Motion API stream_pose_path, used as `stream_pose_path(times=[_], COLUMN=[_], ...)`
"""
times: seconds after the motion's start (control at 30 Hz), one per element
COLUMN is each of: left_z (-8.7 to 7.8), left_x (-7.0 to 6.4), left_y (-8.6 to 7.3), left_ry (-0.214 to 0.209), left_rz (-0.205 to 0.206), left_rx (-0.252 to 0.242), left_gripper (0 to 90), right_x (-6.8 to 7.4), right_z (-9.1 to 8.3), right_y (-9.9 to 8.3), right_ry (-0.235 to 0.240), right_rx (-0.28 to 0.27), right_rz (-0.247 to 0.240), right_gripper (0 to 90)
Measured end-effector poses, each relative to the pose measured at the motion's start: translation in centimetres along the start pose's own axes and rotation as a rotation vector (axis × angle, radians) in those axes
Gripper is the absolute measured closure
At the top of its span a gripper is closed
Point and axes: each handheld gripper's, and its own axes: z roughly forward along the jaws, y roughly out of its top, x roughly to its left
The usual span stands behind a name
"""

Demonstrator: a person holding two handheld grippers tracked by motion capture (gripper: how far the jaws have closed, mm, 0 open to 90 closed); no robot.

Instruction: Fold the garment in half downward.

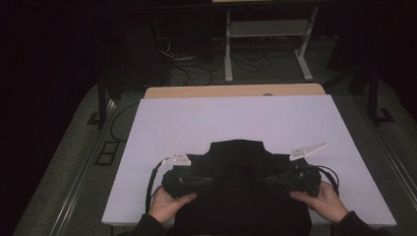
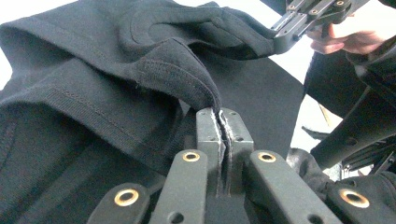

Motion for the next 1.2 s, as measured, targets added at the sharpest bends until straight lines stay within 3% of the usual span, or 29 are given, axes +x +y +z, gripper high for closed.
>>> stream_pose_path(times=[0.17,0.57,1.07,1.2], left_z=[0.2,0.4,0.5,0.4], left_x=[0.0,-0.6,-0.9,-1.0], left_y=[-0.5,-1.4,-1.9,-2.0], left_ry=[-0.015,-0.053,-0.073,-0.069], left_rz=[-0.016,-0.003,0.000,0.000], left_rx=[0.030,0.099,0.135,0.138], left_gripper=[86.3,86.3,85.8,85.0], right_x=[0.1,0.9,1.2,1.4], right_z=[0.2,0.8,1.2,1.2], right_y=[-0.4,-1.6,-2.5,-2.6], right_ry=[0.014,0.055,0.076,0.074], right_rx=[0.017,0.093,0.147,0.150], right_rz=[0.007,0.012,0.032,0.034], right_gripper=[83.9,83.8,81.1,76.1])
